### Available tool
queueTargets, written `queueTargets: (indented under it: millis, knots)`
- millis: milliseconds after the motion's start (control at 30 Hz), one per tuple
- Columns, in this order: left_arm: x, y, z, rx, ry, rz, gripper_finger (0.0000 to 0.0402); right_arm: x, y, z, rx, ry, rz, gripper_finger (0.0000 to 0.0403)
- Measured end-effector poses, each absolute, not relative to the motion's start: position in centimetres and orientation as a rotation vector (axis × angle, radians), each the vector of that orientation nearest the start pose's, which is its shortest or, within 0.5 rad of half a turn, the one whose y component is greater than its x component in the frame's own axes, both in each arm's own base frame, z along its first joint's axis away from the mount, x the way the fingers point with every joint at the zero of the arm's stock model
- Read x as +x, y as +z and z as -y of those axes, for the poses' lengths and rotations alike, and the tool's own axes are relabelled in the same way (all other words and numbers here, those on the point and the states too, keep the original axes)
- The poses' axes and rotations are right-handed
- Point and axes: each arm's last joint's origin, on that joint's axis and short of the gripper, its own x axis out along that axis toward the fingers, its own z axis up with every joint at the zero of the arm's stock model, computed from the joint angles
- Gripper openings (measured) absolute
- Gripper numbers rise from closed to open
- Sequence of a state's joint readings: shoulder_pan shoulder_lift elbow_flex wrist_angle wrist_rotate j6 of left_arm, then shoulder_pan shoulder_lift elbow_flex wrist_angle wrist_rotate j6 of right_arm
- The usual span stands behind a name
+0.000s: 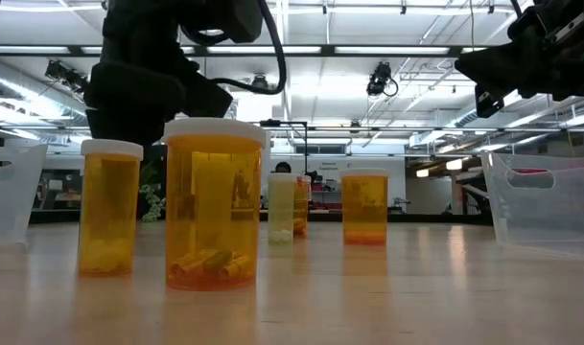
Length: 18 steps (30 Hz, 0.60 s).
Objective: Pick and place medicine bottles into bin by pill shape (circle, oval)
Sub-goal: Put the small blue pill bottle into the left transparent bin
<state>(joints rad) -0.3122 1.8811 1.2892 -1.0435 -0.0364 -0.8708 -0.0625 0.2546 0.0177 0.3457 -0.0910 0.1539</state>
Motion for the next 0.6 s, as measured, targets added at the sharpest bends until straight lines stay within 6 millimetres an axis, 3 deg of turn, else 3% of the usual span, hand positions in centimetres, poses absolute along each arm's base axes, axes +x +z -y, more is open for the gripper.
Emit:
queueTargets:
  millis: [600]
  knots:
    - [30.9,15.3,10.4,-0.540,0.517,-1.586,0.0231,11.3,18.1,0.4,0.147,0.036,0.098,0.0047]
